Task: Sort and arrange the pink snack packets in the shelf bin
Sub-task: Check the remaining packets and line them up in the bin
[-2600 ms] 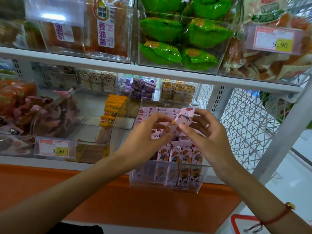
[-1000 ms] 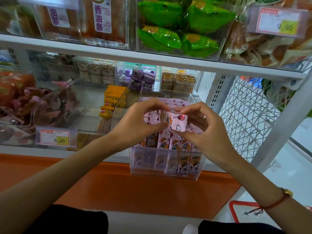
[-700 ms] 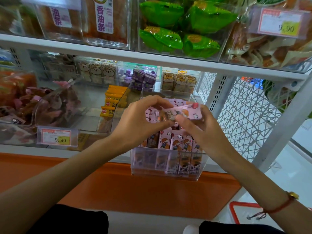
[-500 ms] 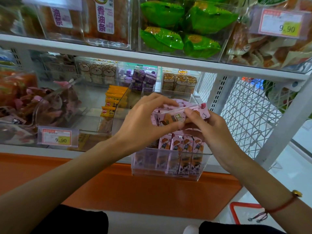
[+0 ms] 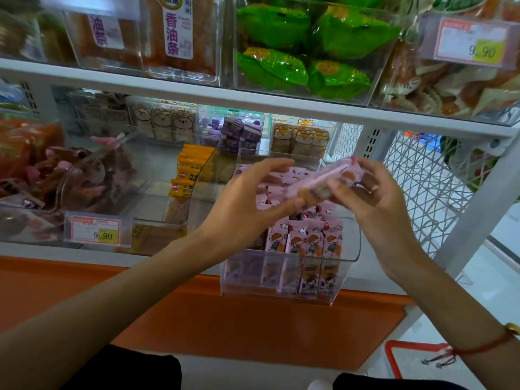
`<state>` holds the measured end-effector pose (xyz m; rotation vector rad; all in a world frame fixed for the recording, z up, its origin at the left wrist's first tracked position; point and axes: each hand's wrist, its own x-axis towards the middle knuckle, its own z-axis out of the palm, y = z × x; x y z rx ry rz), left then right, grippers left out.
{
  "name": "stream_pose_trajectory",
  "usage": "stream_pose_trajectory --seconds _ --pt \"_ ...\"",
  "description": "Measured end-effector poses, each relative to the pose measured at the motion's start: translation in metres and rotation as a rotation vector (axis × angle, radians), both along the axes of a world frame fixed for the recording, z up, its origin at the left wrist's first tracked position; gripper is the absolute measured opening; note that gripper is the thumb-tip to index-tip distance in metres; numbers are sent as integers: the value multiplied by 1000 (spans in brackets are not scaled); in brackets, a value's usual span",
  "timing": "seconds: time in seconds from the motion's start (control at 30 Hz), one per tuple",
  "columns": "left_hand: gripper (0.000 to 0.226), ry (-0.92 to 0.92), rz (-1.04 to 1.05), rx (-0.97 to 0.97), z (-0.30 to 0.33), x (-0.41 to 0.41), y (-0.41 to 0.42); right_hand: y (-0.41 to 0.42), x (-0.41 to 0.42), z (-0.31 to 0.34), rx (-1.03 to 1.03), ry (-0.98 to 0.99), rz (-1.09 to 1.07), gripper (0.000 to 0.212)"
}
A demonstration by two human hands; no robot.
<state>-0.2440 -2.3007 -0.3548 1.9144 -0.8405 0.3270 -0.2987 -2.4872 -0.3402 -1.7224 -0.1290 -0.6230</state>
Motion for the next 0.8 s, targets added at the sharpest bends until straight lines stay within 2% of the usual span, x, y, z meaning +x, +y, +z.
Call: stream_pose_trajectory --seconds 0.1,0.23,0.3,0.47,0.57,0.63,0.73,0.8 --pt "55 -71 82 161 -5 8 4 -16 6 7 35 -17 -181 38" --pt "46 -243 93 585 -15 13 1 -17 18 5 -216 71 -201 36" --pt "41 -301 102 708 -18 16 0 -10 26 3 -375 108 -168 35" --pt "36 -344 138 743 -19 21 3 -6 36 20 -763 191 -82 39" --pt "36 -355 146 713 -20 22 3 -6 40 32 -886 316 20 38" --pt "38 -355 157 685 -21 22 2 -1 45 30 -897 288 38 36" --pt "44 -359 179 664 -22 22 1 9 53 14 -1057 188 -50 32" --pt "47 -366 186 653 -22 22 1 13 58 5 -1149 217 -26 33"
